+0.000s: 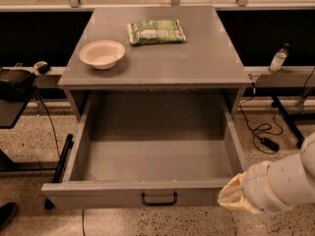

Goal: Close top drawer

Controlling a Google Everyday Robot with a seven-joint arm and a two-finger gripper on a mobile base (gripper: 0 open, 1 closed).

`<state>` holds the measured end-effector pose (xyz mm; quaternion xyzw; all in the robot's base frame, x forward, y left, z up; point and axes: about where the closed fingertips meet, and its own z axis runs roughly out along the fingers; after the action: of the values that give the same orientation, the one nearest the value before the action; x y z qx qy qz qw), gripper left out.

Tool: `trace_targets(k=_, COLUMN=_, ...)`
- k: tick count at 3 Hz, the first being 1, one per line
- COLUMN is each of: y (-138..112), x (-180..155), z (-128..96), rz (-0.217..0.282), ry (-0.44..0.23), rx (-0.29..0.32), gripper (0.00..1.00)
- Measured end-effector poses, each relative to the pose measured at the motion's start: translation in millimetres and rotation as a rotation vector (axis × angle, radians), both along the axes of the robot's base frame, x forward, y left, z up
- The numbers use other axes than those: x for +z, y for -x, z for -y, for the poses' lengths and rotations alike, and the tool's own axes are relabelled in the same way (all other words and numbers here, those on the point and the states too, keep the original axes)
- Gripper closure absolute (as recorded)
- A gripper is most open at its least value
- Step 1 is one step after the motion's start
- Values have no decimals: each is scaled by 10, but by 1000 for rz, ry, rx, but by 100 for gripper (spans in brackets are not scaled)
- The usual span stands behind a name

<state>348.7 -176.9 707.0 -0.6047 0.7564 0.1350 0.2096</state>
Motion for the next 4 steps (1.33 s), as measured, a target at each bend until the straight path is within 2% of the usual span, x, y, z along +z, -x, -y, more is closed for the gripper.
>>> trace_targets(k=1, y=76, x=-229, z=3, rz=124, ry=-12, rx=31, gripper=100)
trace_targets(k=2, y=69, x=-245, z=39, rz=188, ry=7, rx=77, gripper=100)
trace_targets(k=3, y=45, x=-344, z=1, rz=180, ry=-13, rx=50, gripper=100)
trace_targets(k=4, y=15, x=-721, z=-109, rz=179, ry=-27, rx=24, gripper=100)
